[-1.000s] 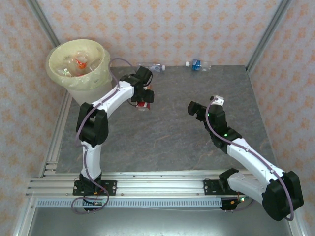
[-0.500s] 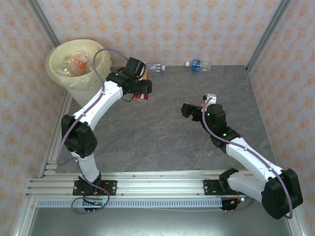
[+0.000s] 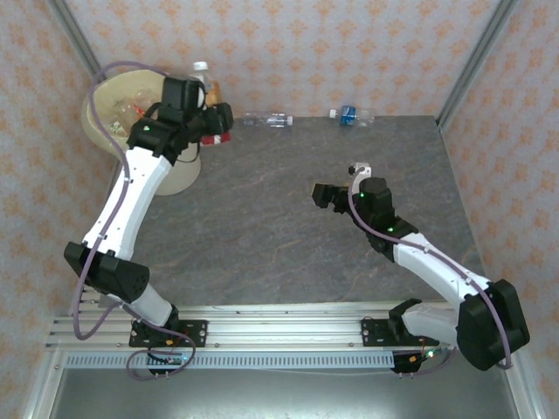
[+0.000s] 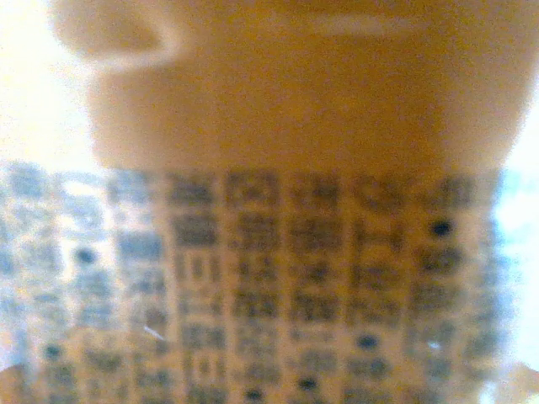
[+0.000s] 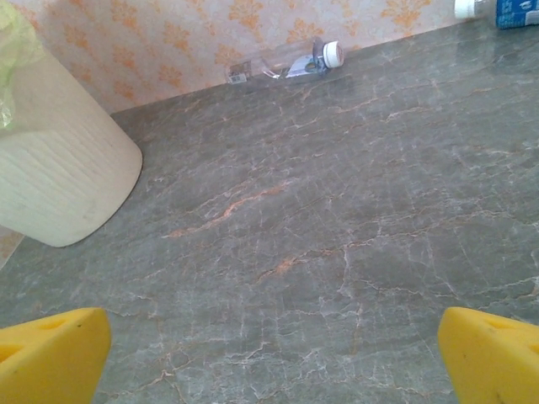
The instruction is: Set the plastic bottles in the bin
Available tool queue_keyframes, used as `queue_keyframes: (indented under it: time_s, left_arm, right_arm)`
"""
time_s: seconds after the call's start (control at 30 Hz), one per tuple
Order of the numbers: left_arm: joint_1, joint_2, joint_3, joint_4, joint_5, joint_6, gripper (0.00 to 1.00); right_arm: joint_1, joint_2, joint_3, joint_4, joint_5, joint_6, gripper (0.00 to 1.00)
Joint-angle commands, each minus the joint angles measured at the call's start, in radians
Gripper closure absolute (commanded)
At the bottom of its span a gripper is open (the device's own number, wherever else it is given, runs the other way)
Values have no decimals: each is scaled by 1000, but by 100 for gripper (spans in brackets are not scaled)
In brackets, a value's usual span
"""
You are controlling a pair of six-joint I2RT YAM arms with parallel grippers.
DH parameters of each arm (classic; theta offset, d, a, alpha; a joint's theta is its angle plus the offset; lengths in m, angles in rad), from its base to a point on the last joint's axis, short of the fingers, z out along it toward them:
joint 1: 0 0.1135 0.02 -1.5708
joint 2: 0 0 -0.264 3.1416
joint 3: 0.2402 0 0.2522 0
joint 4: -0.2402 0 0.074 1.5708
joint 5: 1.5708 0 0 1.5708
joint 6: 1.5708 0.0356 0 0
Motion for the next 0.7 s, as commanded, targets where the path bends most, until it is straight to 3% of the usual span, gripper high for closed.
queue_keyframes:
  time_s: [0.0, 0.13, 0.3, 0.5, 0.67]
  left_arm:
    - [49, -38, 62, -8, -52, 50, 46]
    - [129, -16, 132, -11, -32, 59, 46]
    - [234, 41, 189, -4, -84, 45, 46]
    - [357, 107, 187, 50, -68, -113, 47]
    - [372, 137, 121, 179, -188, -324, 50]
  right_arm:
    - [-3, 21, 47, 45, -20, -7, 0]
    - [-2, 23, 64, 43, -27, -6, 0]
    - [-1, 36, 63, 31, -16, -10, 0]
    - [-3, -4, 34, 23, 11, -12, 0]
    - [-1, -11, 37, 10, 18, -7, 0]
